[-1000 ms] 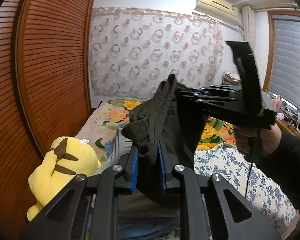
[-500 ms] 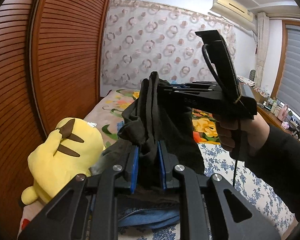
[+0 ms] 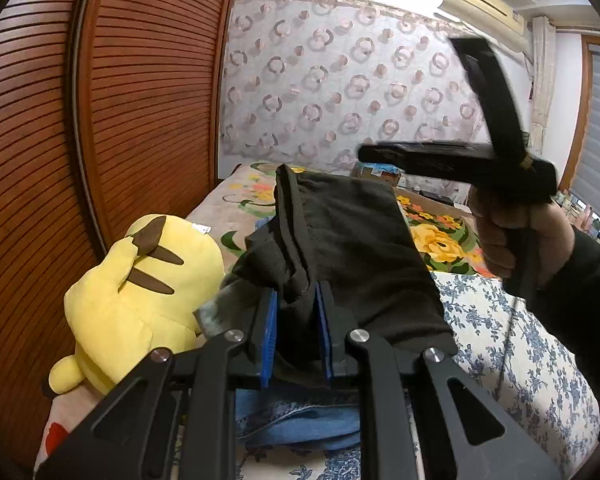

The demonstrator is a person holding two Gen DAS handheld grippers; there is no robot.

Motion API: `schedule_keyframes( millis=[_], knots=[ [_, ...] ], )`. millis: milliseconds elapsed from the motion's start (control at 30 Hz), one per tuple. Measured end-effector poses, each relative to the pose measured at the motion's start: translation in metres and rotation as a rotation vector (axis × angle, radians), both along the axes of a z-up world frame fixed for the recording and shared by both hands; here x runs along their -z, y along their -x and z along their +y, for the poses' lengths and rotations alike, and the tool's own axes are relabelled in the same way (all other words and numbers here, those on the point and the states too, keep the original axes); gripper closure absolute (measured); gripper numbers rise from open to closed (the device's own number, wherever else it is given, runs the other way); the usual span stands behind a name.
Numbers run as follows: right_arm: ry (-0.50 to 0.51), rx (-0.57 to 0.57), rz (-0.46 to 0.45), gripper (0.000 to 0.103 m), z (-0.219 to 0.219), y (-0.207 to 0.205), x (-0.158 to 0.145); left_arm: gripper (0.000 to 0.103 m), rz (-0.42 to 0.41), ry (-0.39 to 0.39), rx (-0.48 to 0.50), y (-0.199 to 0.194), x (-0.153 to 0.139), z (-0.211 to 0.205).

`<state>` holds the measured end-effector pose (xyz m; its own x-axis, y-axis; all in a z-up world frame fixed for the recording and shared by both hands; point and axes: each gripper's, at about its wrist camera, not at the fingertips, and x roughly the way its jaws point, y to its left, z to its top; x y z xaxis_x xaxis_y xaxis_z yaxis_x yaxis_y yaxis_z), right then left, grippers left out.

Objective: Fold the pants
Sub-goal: 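Lower the black pants onto the jeans pile and open both tools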

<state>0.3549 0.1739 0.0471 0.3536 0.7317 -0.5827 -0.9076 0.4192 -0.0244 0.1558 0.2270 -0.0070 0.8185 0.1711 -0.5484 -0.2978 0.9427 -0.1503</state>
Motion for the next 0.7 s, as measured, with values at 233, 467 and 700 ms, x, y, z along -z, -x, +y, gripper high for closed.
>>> schedule_keyframes(
  millis=[233, 467, 700],
  knots=[
    [0.091, -0.013, 0.042, 0.073, -0.012, -0.007, 0.033, 0.087, 0.013, -0.01, -0.011, -0.002, 0.004, 0.001],
    [0.134, 0.076, 0.059, 0.073, -0.012, -0.03, 0.051, 0.086, 0.019, 0.0, -0.013, -0.003, 0.009, 0.005],
    [0.096, 0.088, 0.074, 0.073, -0.018, -0.024, 0.039, 0.081, 0.03, -0.013, -0.015, -0.004, 0.008, 0.005]
  ],
)
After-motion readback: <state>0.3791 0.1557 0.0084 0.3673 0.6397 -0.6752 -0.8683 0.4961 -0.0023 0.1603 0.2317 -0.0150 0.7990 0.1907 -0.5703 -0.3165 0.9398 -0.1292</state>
